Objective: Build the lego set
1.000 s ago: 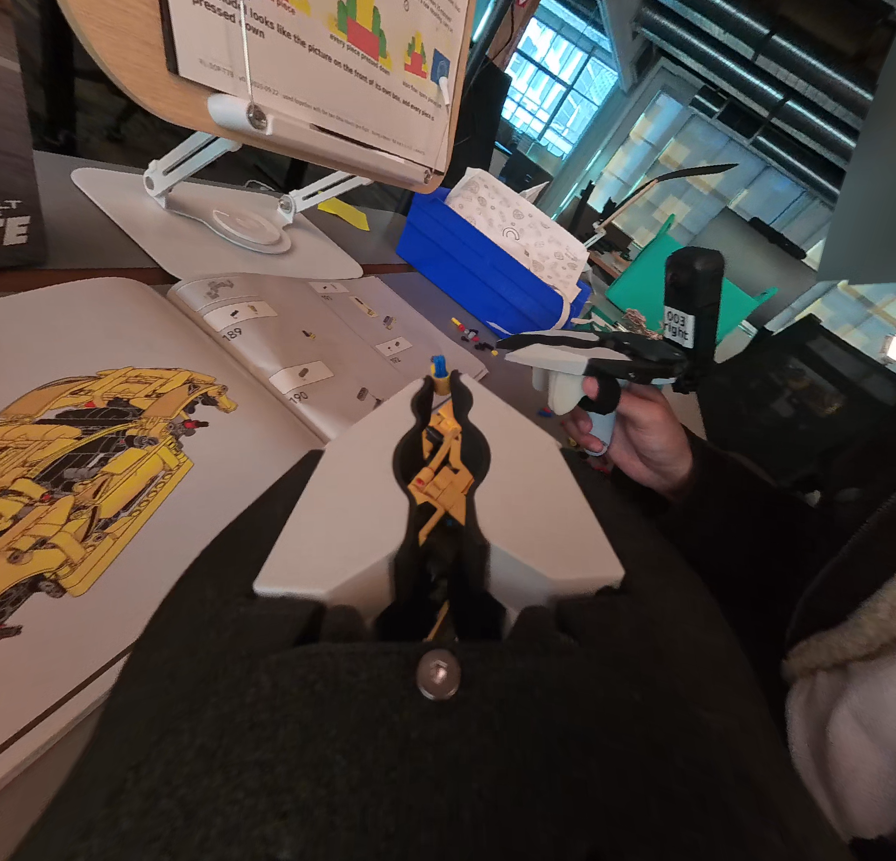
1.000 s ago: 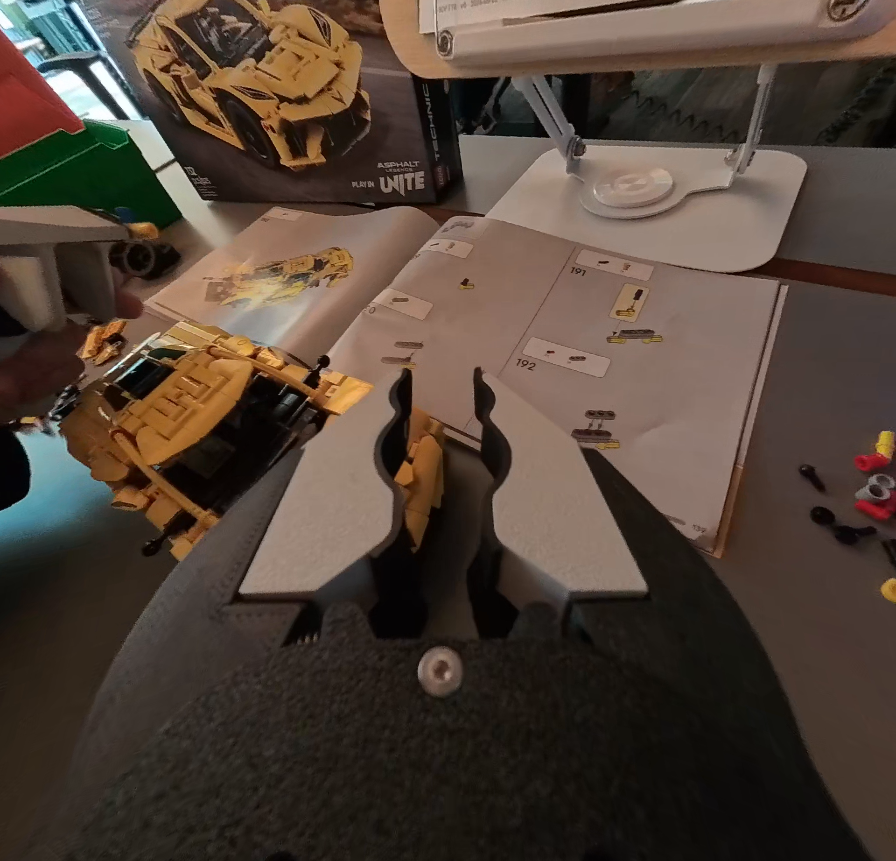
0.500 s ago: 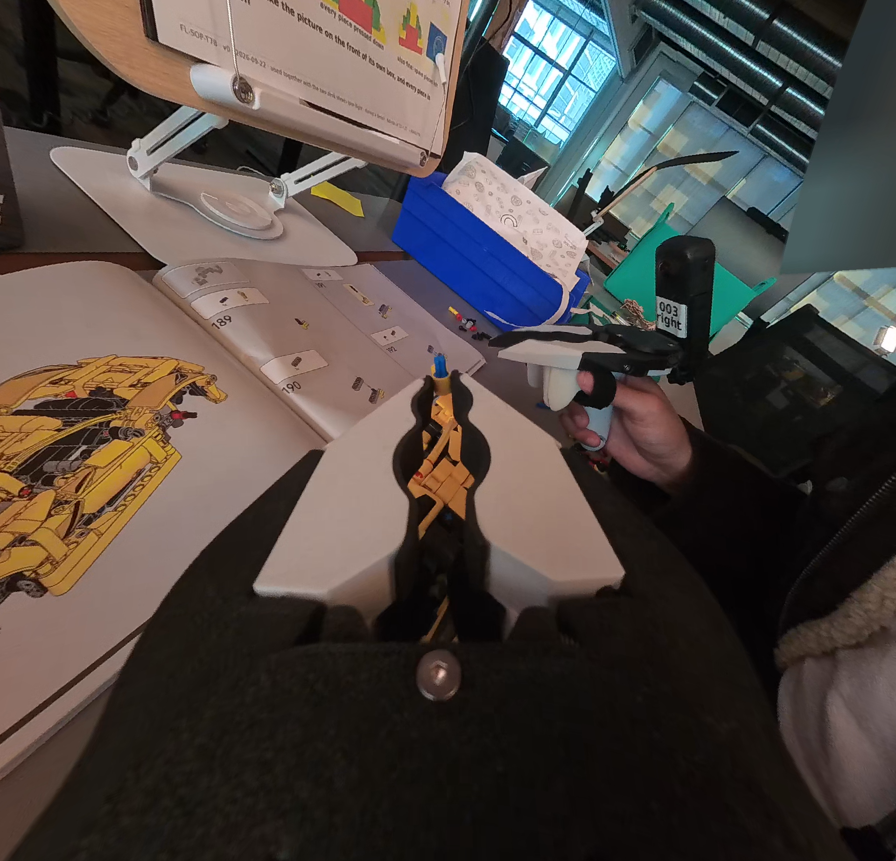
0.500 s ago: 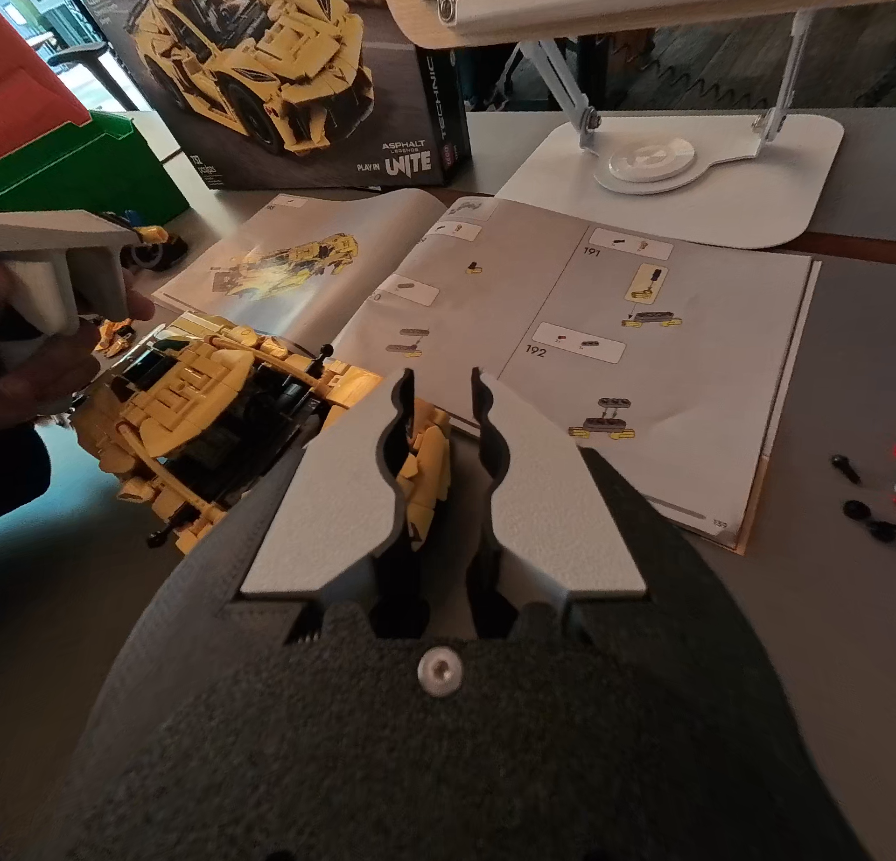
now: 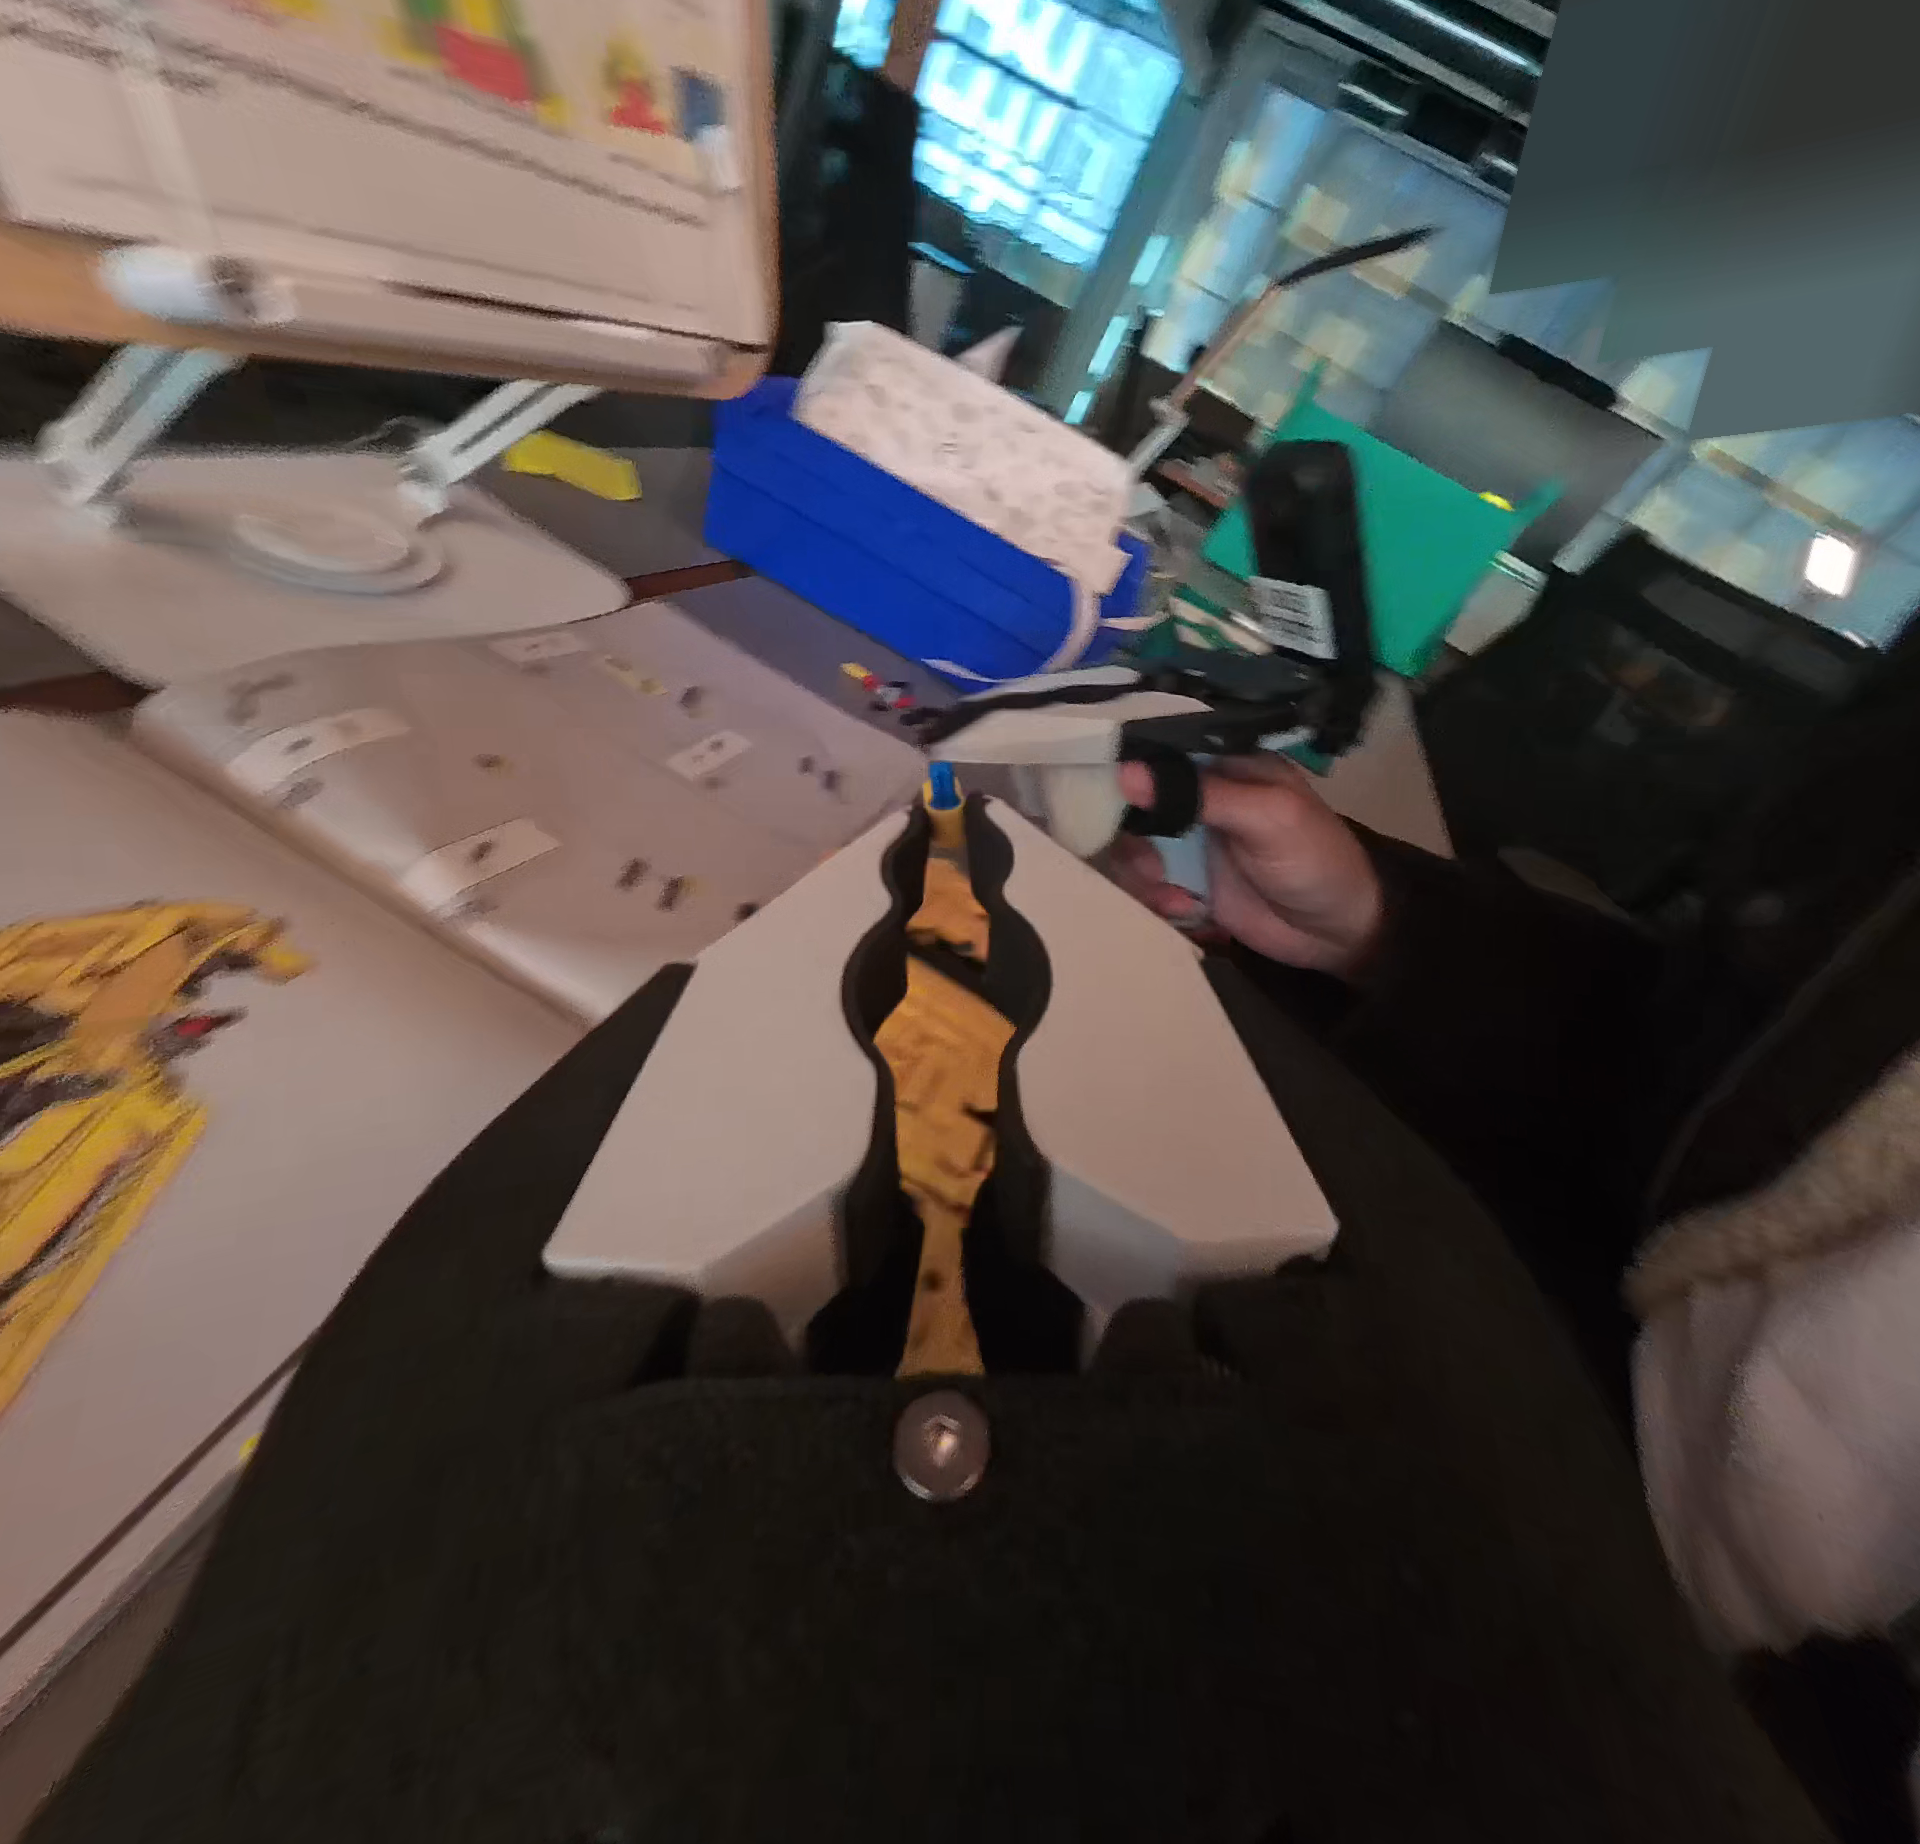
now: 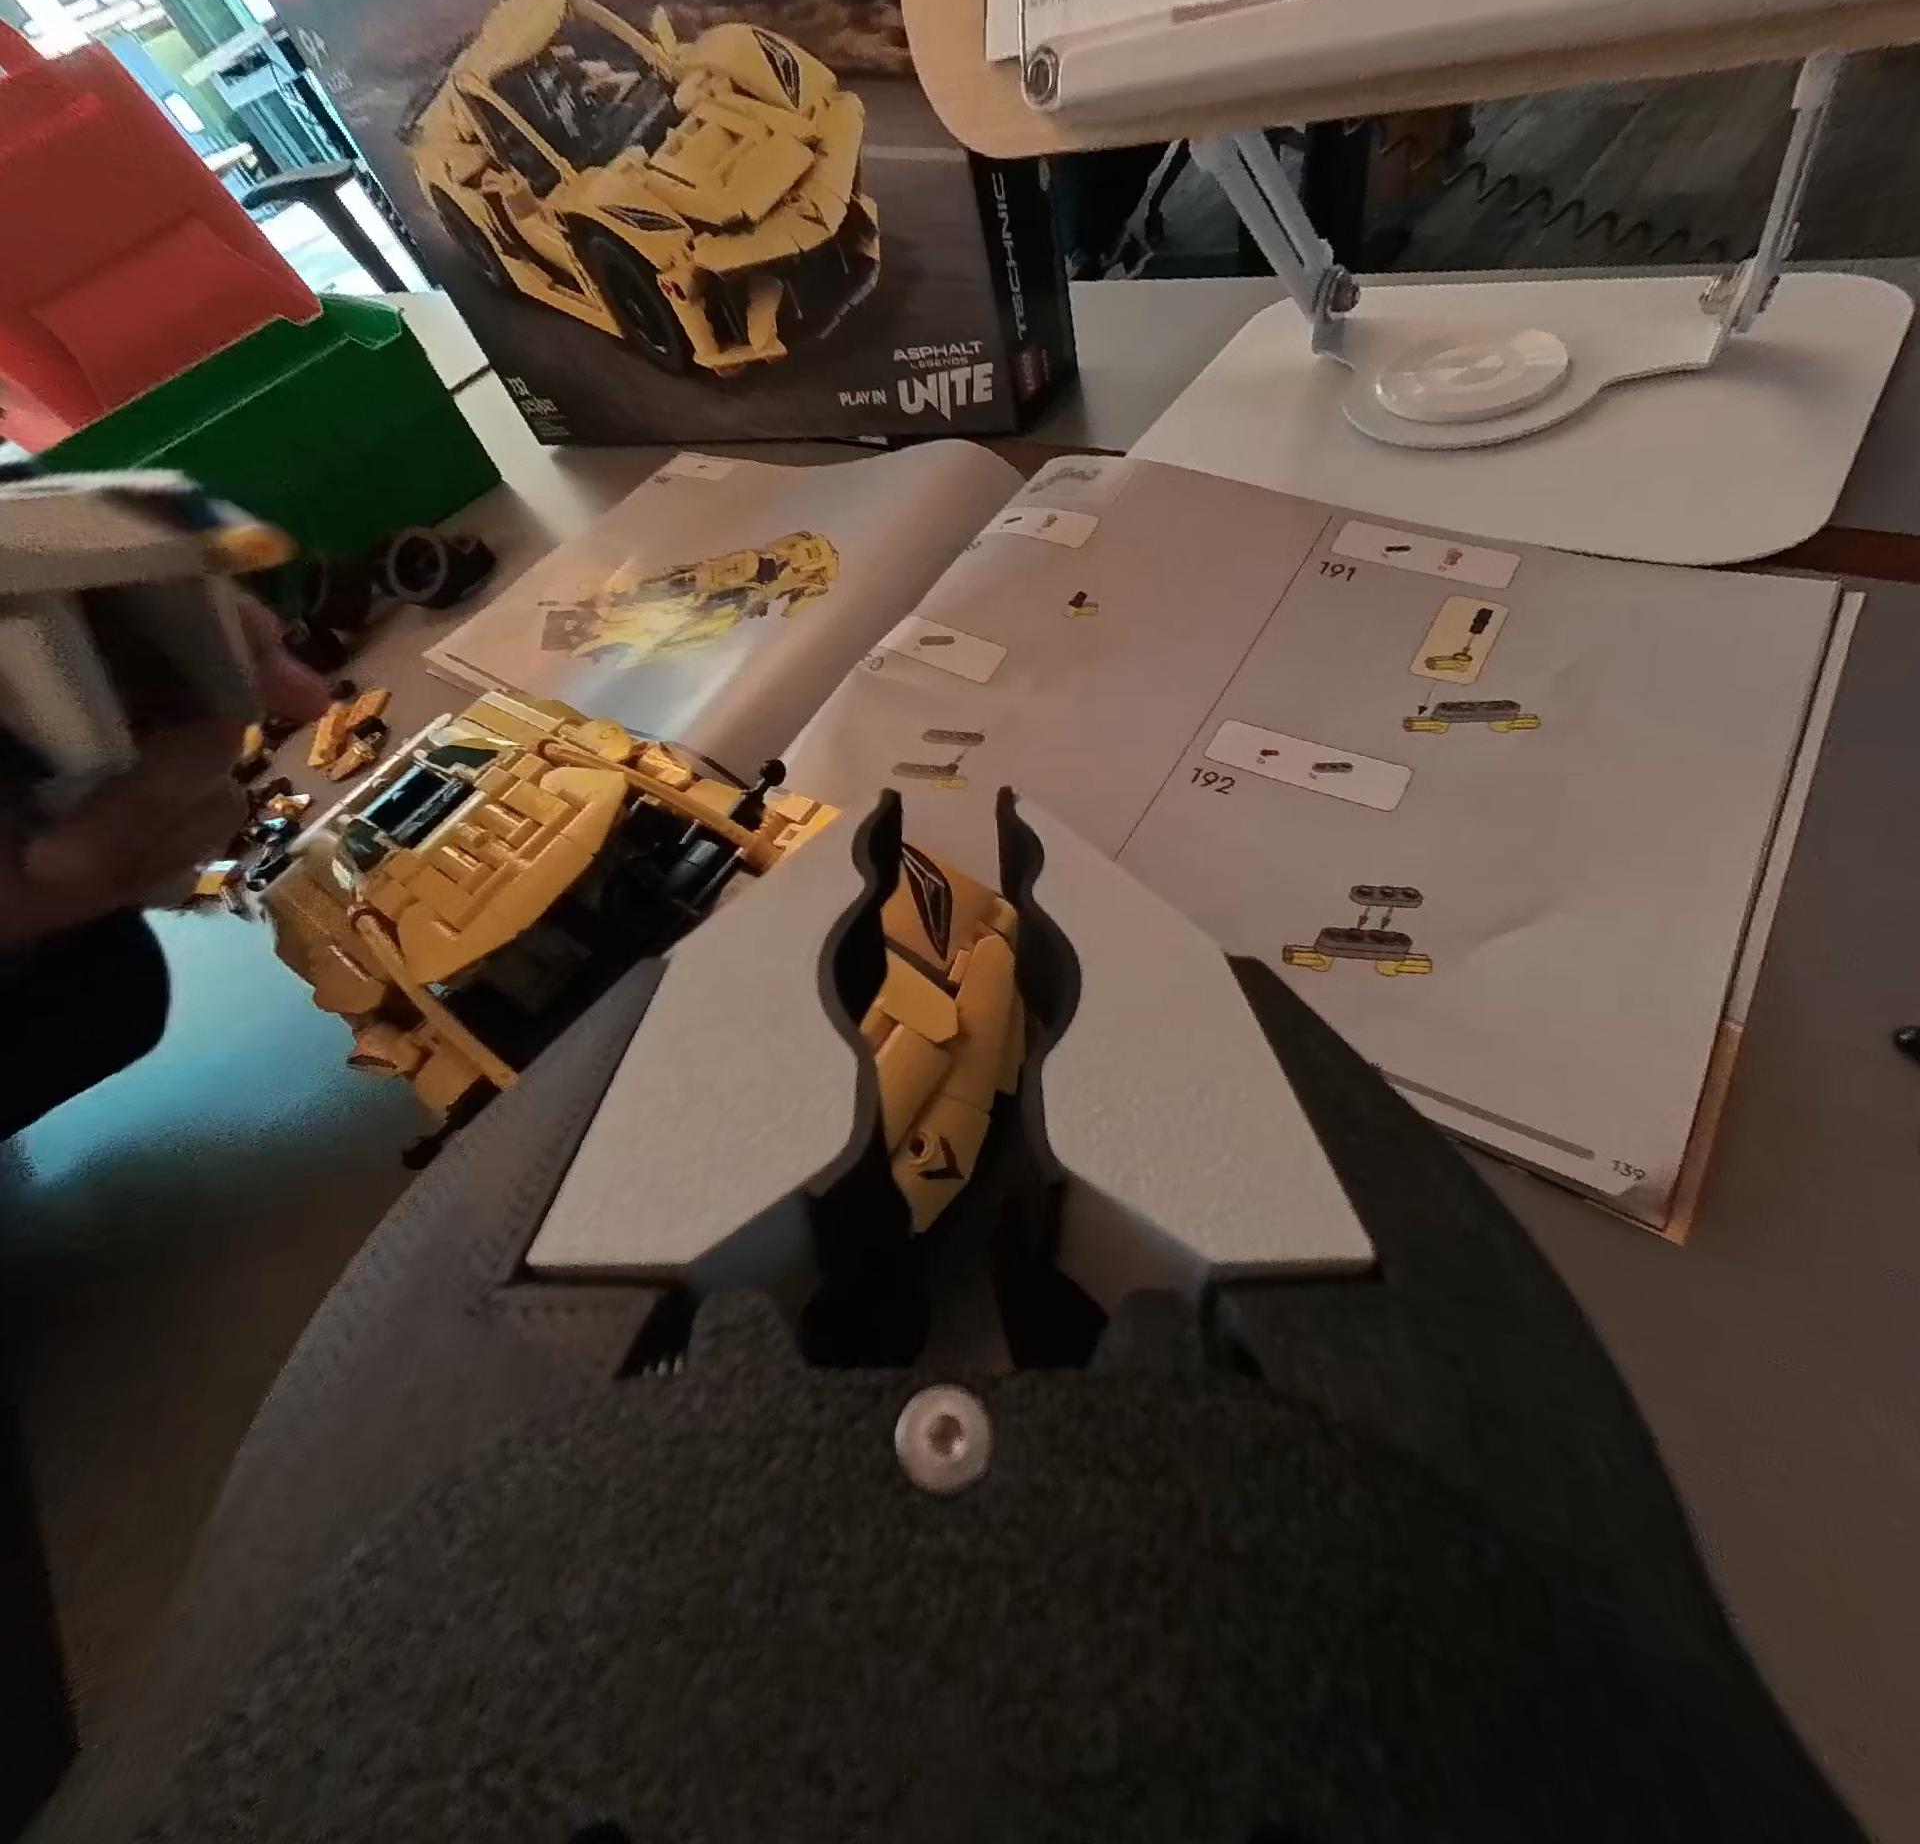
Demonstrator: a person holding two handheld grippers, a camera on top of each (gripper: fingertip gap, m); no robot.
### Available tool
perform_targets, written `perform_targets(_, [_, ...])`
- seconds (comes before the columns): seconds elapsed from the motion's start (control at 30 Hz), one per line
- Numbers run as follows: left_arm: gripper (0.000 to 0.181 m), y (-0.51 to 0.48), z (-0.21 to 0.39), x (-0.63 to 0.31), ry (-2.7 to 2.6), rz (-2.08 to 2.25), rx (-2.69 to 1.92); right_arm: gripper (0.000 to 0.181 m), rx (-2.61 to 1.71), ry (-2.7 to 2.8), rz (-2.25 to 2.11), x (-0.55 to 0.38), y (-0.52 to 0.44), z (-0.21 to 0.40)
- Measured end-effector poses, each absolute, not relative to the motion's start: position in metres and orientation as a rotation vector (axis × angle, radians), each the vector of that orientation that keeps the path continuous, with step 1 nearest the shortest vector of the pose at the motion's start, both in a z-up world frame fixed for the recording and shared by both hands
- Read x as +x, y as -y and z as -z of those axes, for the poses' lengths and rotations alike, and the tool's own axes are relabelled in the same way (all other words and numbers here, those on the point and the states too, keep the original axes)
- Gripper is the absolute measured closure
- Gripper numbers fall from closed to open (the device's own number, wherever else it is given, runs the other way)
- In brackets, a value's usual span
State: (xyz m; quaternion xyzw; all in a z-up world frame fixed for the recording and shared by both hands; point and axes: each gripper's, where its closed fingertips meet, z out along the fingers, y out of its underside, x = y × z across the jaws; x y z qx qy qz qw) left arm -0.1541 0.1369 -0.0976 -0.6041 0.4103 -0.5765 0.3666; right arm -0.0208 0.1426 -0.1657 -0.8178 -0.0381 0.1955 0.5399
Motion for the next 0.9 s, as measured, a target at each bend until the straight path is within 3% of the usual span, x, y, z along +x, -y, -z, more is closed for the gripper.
perform_targets(0.13, [0.175,-0.045,0.094,-0.153,-1.283,1.661,-1.380,0.167,-1.946,0.092,-0.433,-0.015,-0.141,0.165])
perform_targets(0.27, [0.174,0.018,0.164,-0.156,-1.606,1.419,-1.454,0.167,-1.921,0.092,-0.452,-0.018,-0.139,0.156])
perform_targets(0.37, [0.174,0.020,0.207,-0.165,-1.759,1.137,-1.581,0.167,-1.912,0.126,-0.438,-0.024,-0.137,0.151])
perform_targets(0.57, [0.174,0.011,0.234,-0.174,-1.848,0.915,-1.635,0.168,-1.936,0.198,-0.379,-0.032,-0.135,0.155])
perform_targets(0.9, [0.174,0.007,0.243,-0.174,-1.837,0.896,-1.651,0.169,-1.942,0.186,-0.433,-0.036,-0.135,0.157])
